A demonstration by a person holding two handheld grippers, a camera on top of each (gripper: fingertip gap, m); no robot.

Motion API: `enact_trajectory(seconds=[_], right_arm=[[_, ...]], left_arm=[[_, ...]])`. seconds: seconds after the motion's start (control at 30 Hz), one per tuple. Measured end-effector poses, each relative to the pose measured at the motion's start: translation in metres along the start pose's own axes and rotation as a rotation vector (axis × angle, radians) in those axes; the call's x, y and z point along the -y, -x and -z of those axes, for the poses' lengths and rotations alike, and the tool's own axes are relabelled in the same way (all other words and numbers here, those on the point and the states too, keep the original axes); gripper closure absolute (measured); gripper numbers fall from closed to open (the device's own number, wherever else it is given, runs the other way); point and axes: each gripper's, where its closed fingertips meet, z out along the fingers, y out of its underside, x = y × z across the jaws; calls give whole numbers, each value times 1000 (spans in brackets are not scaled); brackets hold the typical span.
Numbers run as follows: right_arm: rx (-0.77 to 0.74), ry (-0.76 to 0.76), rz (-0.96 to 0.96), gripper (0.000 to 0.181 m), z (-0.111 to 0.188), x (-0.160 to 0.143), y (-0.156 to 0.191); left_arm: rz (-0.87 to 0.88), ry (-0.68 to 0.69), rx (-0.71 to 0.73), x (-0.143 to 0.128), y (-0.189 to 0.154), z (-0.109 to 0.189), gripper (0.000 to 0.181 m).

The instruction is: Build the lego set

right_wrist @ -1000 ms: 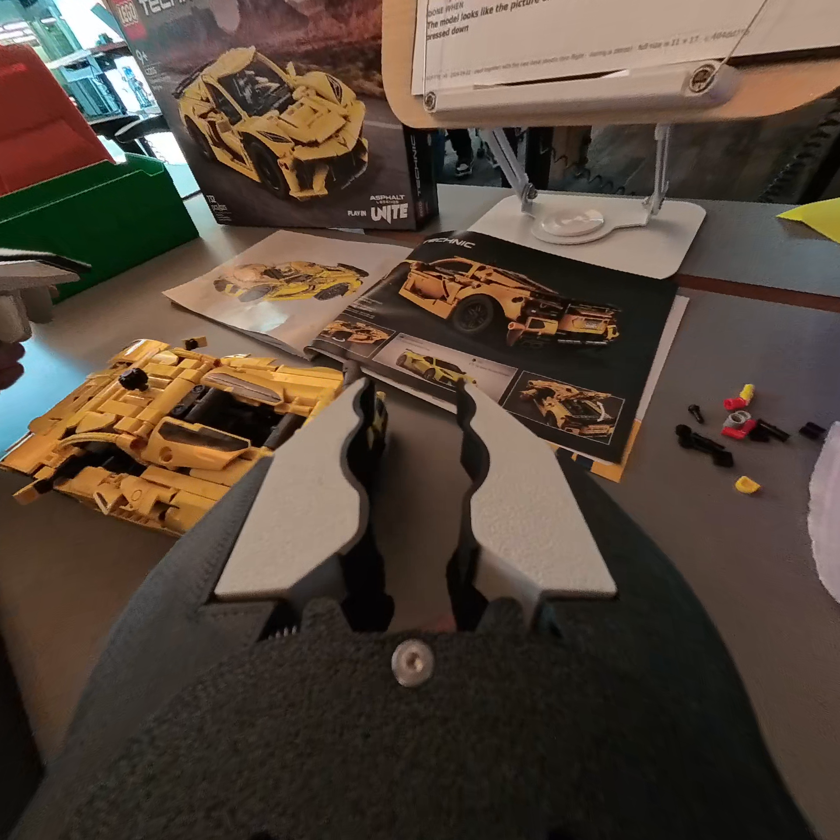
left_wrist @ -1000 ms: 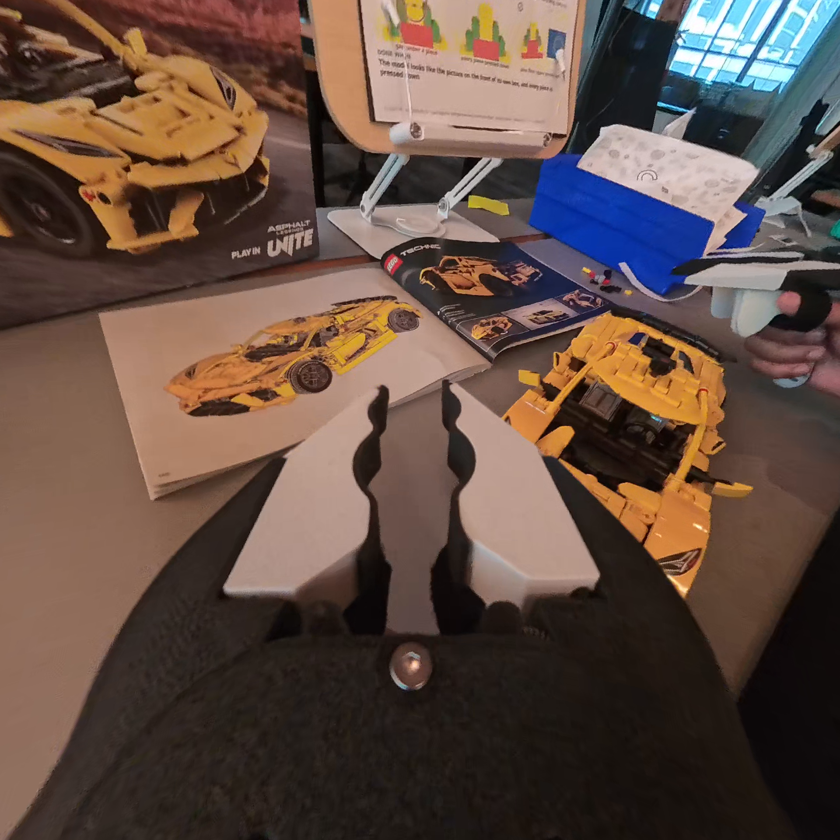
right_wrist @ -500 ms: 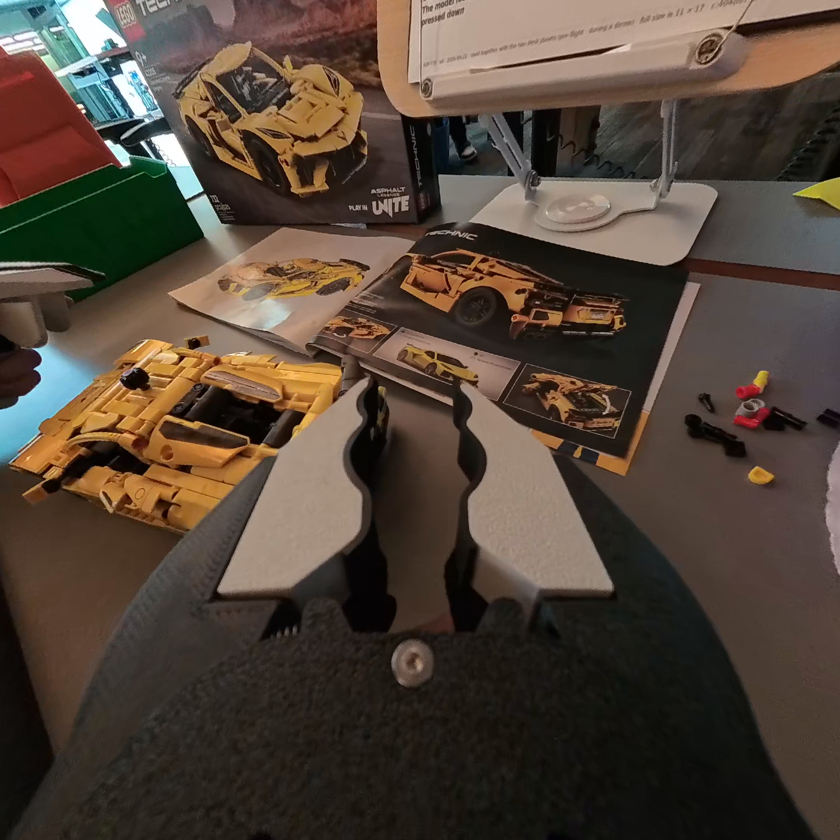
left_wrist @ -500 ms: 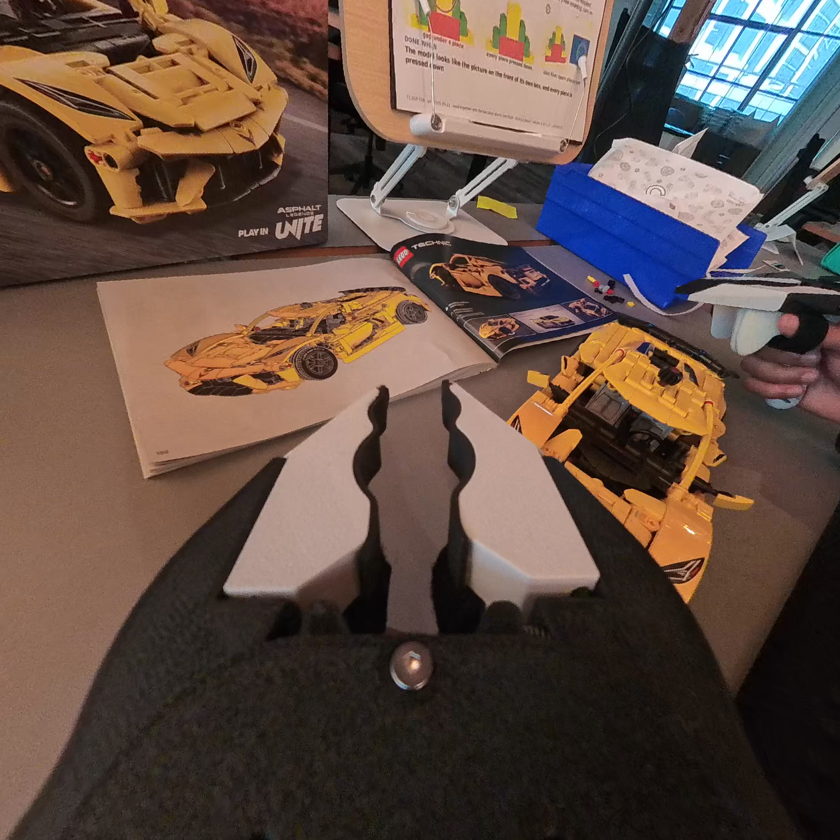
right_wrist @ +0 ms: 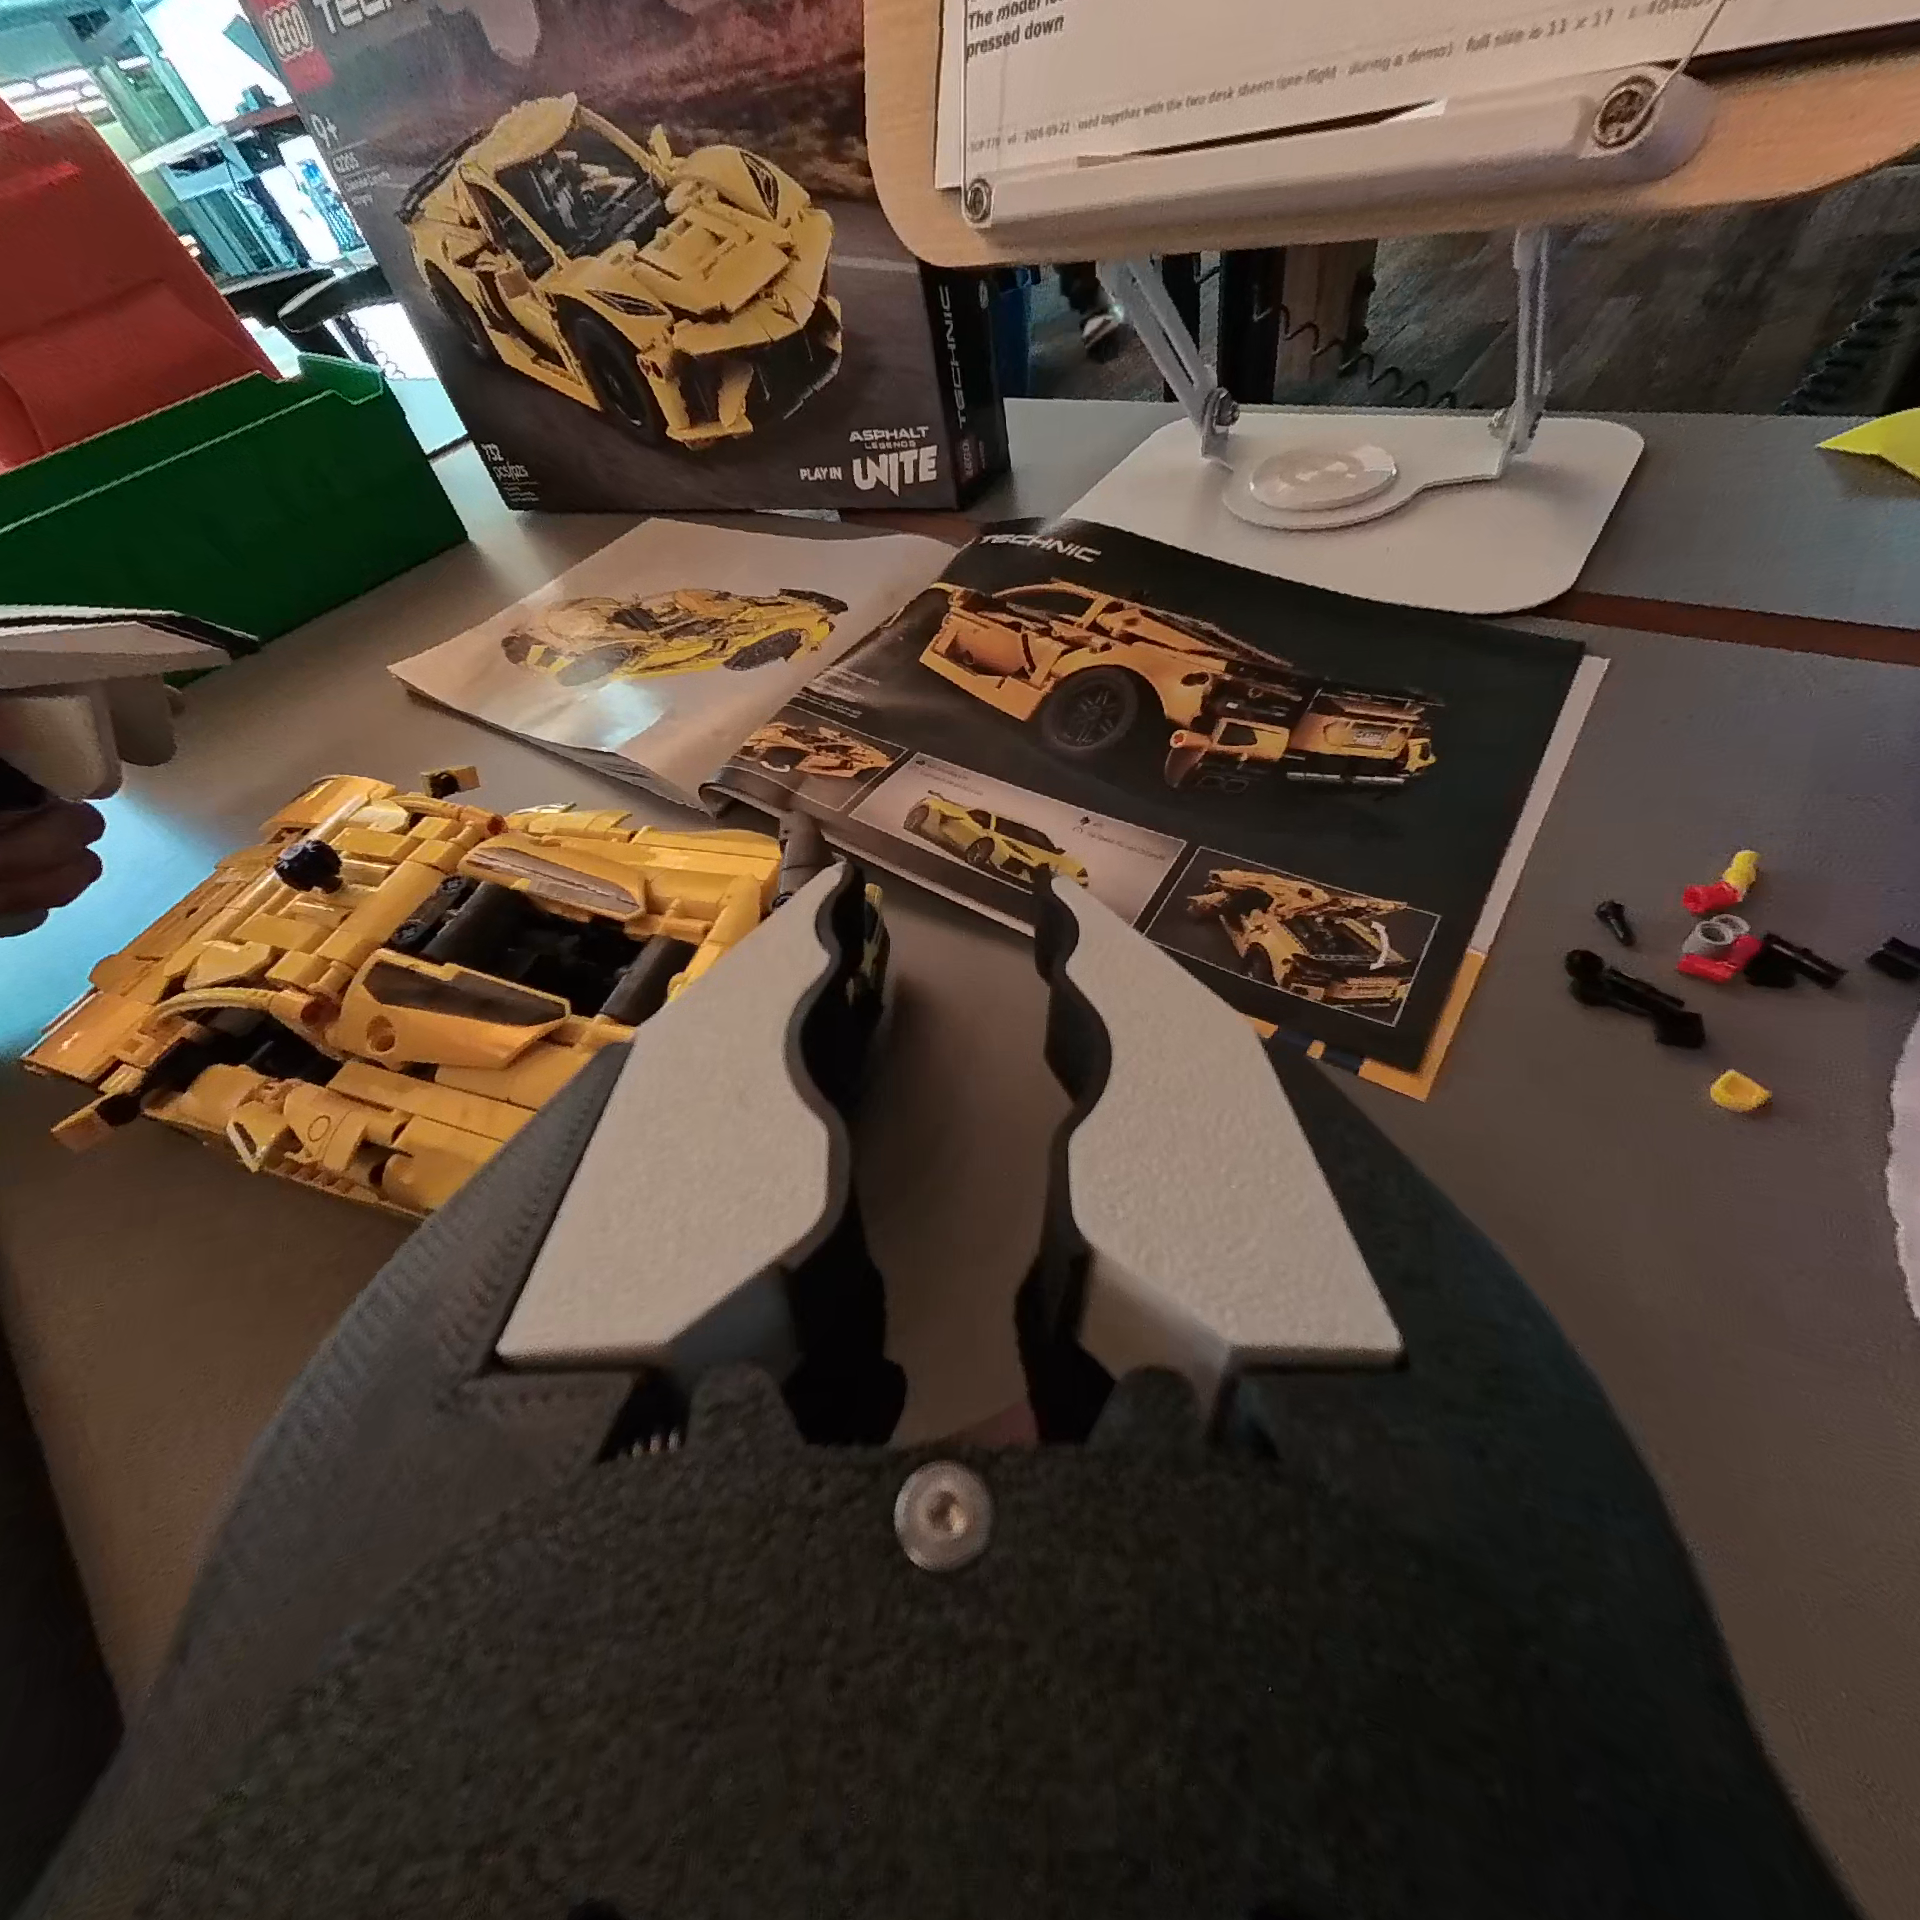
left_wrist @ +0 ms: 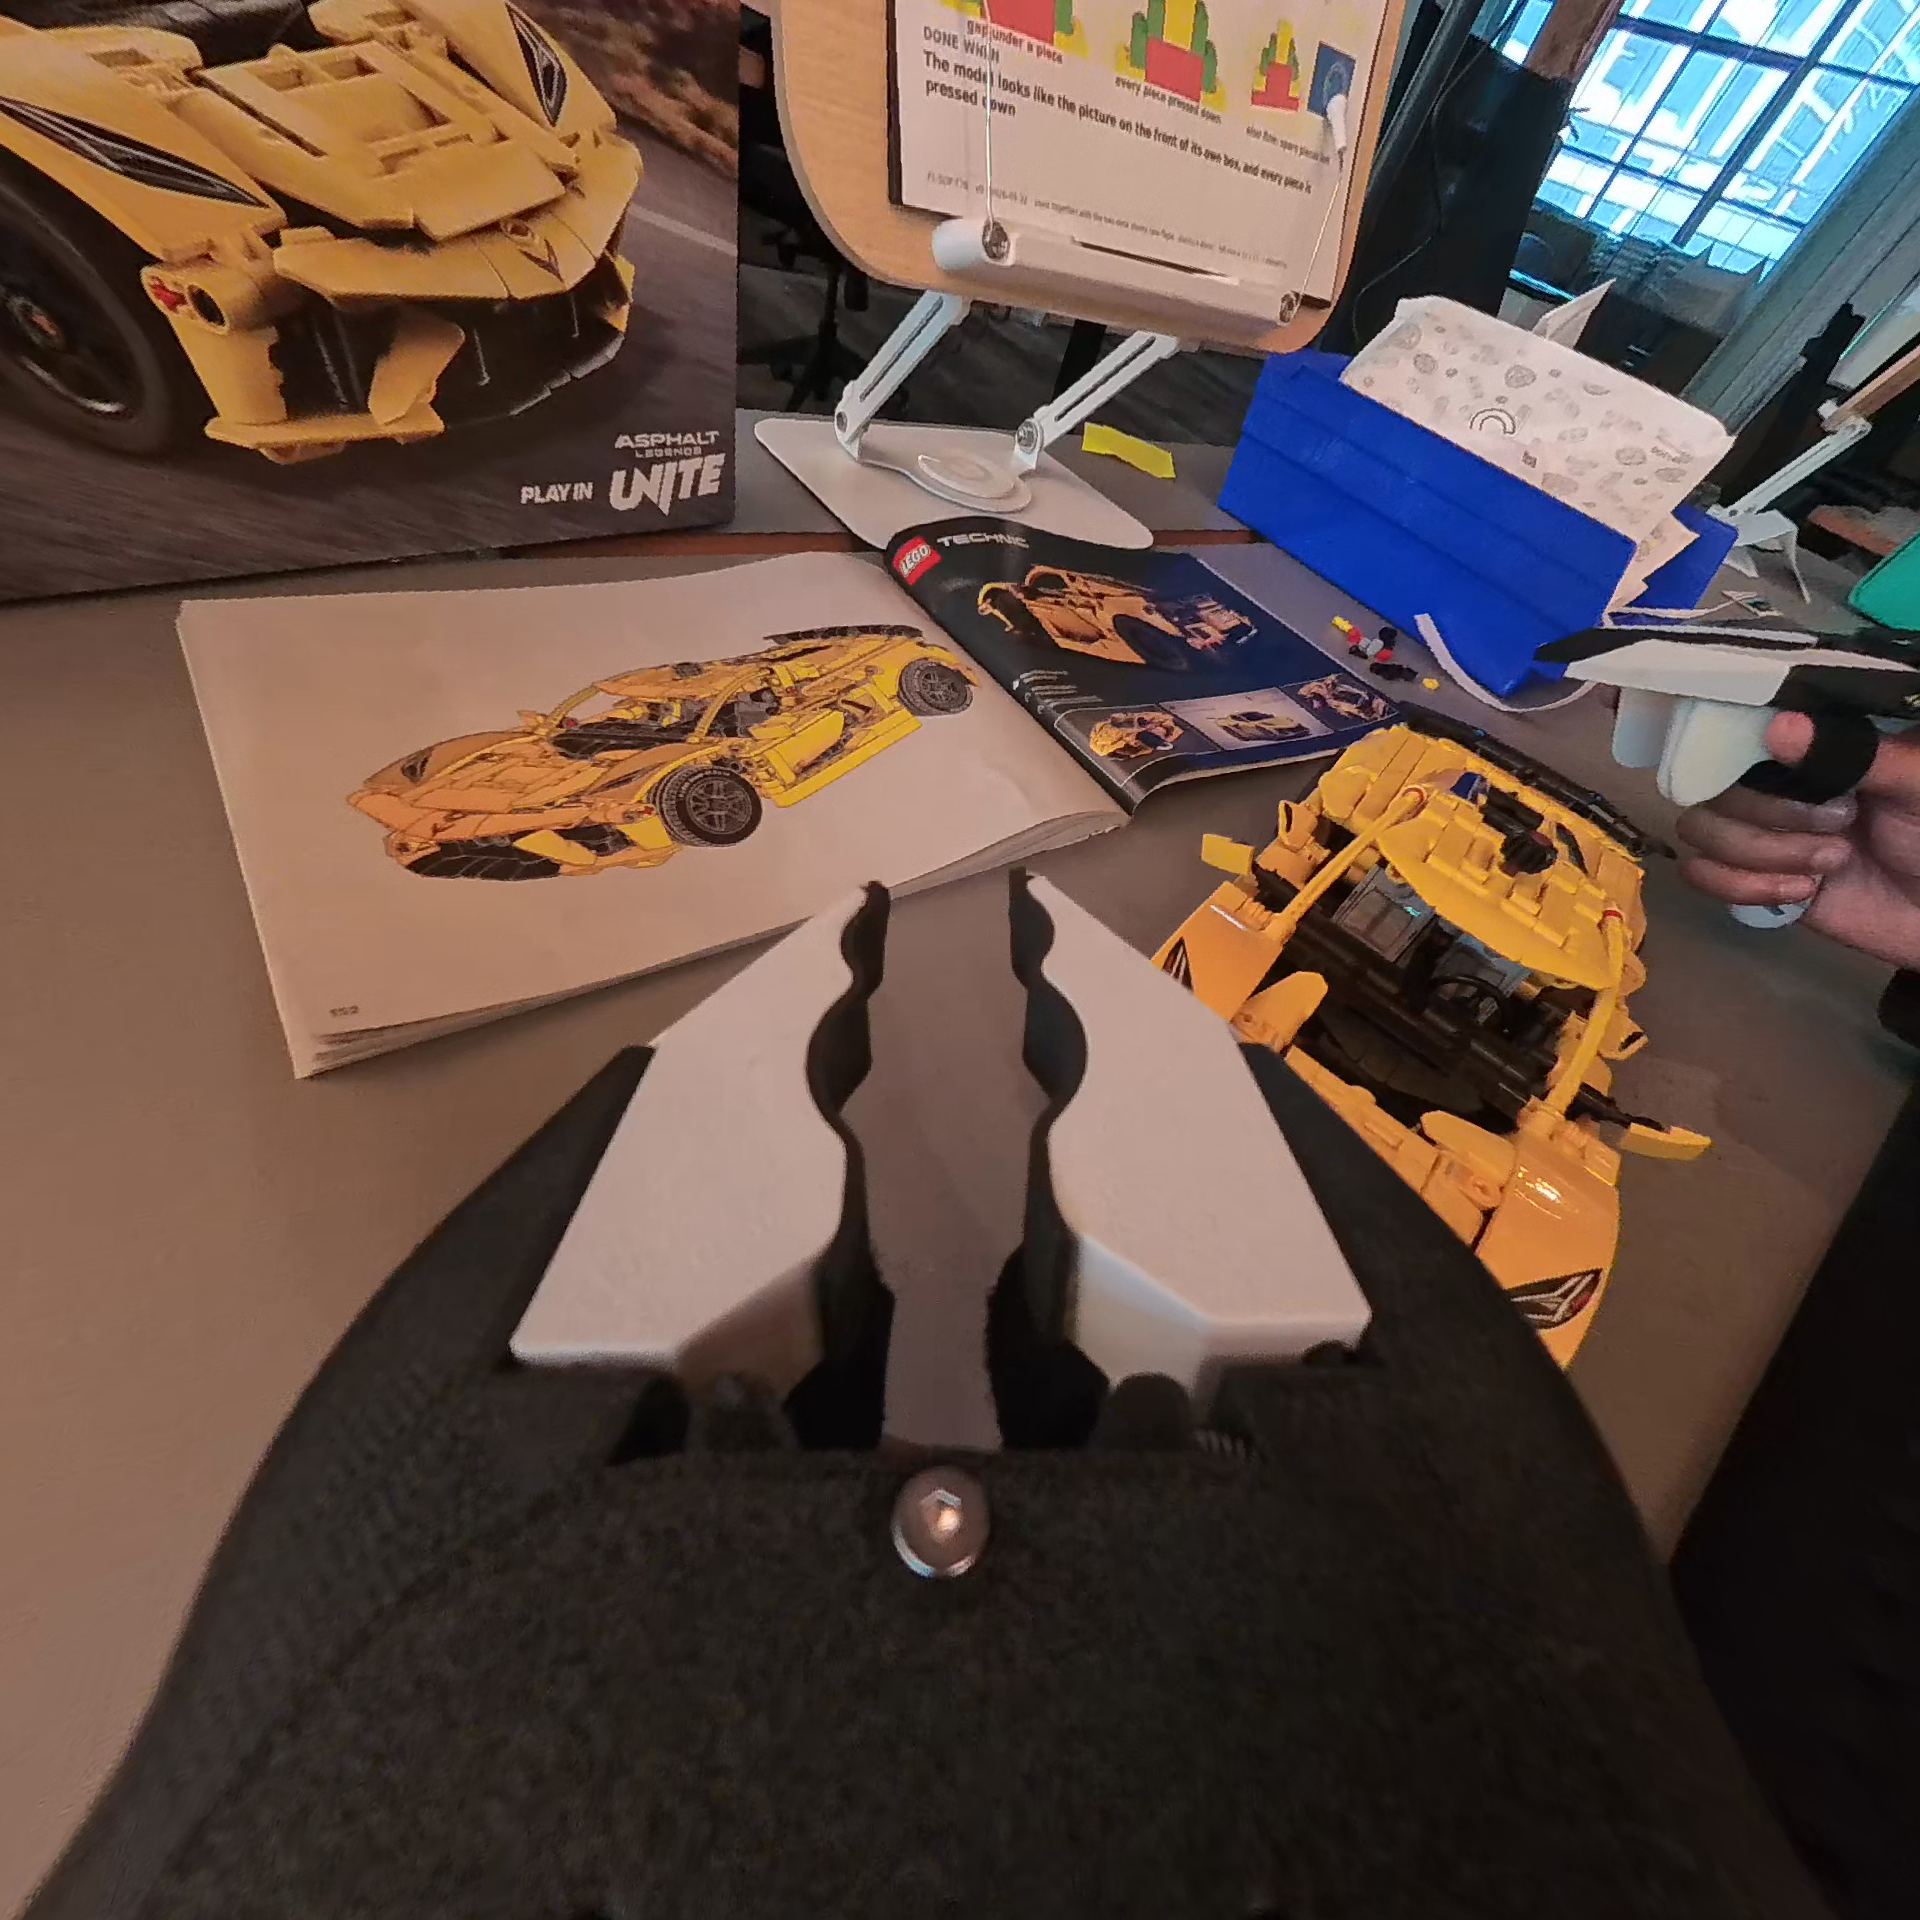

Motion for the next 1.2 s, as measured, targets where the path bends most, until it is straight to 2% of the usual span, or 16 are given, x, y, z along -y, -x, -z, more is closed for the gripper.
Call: enact_trajectory(seconds=[0.2,0.37,0.53,0.67,0.77,0.83,0.93,1.07,1.2], right_arm=[[-17,-38,1,150,9,6,5],[-46,-52,28,150,43,0,31],[-32,-72,17,148,83,-10,69],[-43,-65,5,147,106,-32,86],[-2,-2,53,133,119,-41,111],[-24,-24,69,141,134,-47,125],[-81,30,158,137,146,-70,141],[-104,37,189,136,155,-77,152],[-100,10,156,137,159,-71,155]], left_arm=[[-16,-20,3,8,-7,7,157],[-35,-21,-7,11,-40,47,157],[-65,9,-9,-15,-73,89,157],[-61,15,2,-35,-86,106,156],[-40,29,-23,-44,-102,119,156],[-30,15,-11,-50,-111,133,156],[-31,-10,30,-62,-124,153,156],[-22,-5,41,-75,-143,162,156],[-46,26,71,-69,-159,163,156]])
